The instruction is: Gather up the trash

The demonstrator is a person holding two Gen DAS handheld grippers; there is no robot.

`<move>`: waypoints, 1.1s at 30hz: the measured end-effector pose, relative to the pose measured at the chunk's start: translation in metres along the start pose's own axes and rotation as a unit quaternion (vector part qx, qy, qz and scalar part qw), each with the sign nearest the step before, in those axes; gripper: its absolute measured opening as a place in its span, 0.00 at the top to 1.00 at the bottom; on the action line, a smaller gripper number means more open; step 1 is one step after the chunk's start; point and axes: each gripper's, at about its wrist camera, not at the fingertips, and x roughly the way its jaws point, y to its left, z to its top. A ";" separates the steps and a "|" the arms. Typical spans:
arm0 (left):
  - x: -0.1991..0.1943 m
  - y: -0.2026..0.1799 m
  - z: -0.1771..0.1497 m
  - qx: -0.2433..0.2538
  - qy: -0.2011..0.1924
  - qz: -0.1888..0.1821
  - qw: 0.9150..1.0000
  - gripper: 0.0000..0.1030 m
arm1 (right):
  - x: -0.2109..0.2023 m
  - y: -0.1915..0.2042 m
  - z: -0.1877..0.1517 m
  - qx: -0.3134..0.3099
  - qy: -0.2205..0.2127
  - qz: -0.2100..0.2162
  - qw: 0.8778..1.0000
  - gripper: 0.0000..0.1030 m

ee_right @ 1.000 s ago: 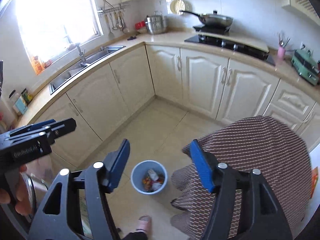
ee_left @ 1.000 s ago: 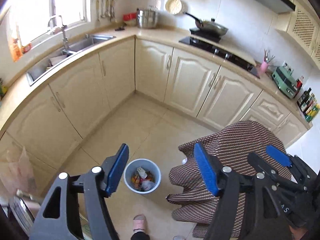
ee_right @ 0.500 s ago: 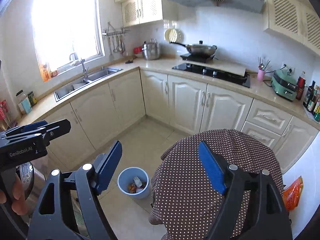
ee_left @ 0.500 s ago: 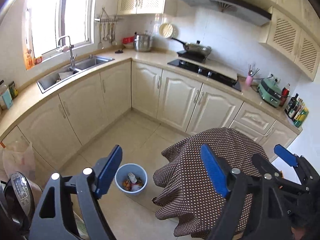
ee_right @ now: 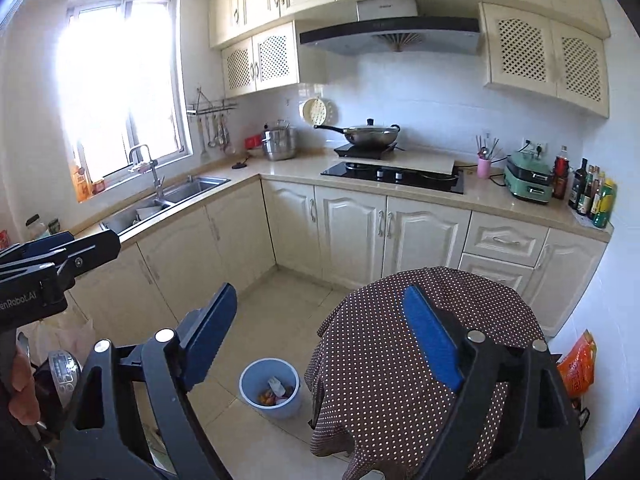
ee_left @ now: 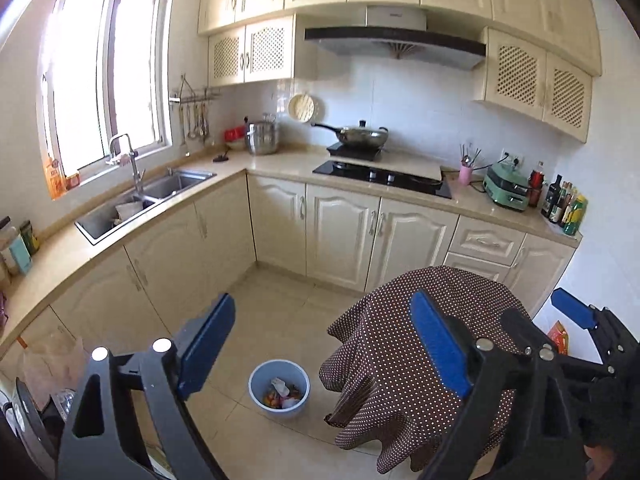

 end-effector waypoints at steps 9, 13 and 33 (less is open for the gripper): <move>-0.050 0.014 -0.017 0.029 -0.020 -0.006 0.999 0.15 | -0.043 0.021 -0.012 0.006 -0.014 -0.024 1.000 0.19; -0.067 0.020 -0.025 0.031 -0.026 -0.007 0.999 0.14 | -0.057 0.028 -0.014 0.002 -0.022 -0.033 0.999 0.17; -0.095 0.024 -0.039 0.044 -0.042 -0.028 0.998 0.14 | -0.079 0.040 -0.024 -0.004 -0.030 -0.049 0.998 0.16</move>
